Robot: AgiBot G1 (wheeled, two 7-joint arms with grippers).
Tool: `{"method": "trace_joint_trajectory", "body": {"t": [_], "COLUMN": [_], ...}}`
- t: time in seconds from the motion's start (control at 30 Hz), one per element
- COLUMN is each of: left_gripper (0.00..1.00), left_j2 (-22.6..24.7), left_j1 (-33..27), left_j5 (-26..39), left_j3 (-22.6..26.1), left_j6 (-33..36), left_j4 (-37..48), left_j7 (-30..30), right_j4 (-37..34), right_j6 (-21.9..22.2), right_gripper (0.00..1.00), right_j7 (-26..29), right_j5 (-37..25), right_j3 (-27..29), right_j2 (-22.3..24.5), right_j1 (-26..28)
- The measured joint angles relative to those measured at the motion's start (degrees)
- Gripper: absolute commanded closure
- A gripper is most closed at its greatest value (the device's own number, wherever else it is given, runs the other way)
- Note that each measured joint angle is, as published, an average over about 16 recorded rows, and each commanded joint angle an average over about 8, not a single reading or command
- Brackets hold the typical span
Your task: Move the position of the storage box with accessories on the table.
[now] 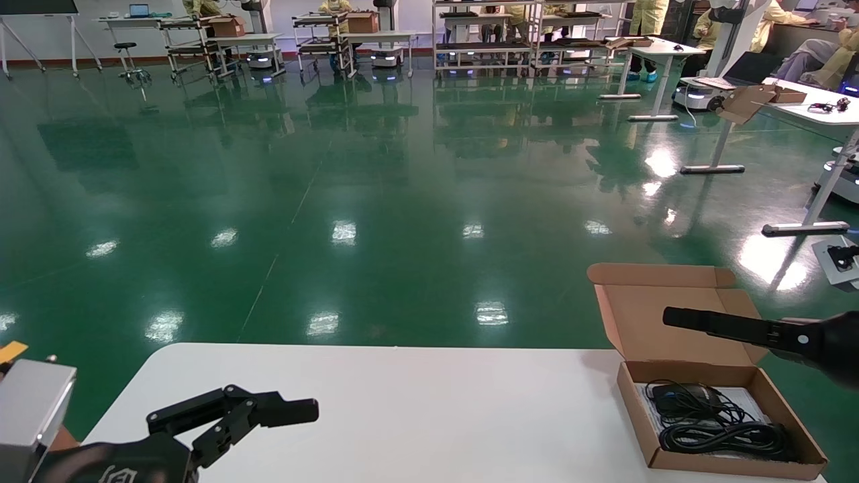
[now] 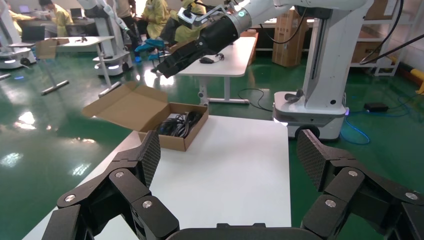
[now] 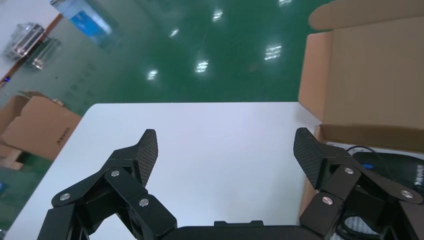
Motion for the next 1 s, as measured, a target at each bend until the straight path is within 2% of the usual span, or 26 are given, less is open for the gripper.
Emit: {"method": "trace_joint_trajectory", "body": {"t": [0.3, 1.0], "left_gripper": [0.0, 0.0], "left_j2": [0.0, 0.0], "left_j1": [0.0, 0.0], "left_j5": [0.0, 0.0], "left_j3": [0.0, 0.0], "left_j6": [0.0, 0.0], "left_j4": [0.0, 0.0], "left_j7": [0.0, 0.0], "right_j4": [6.13, 30.03], "right_j6": [-0.04, -3.38], "right_gripper": [0.0, 0.0], "right_j7": [-2.09, -9.42], "right_j5": [1.25, 7.06], "right_j3": [2.62, 13.56], "right_j2": [0.79, 4.27], "right_j1": [-3.82, -18.38]}}
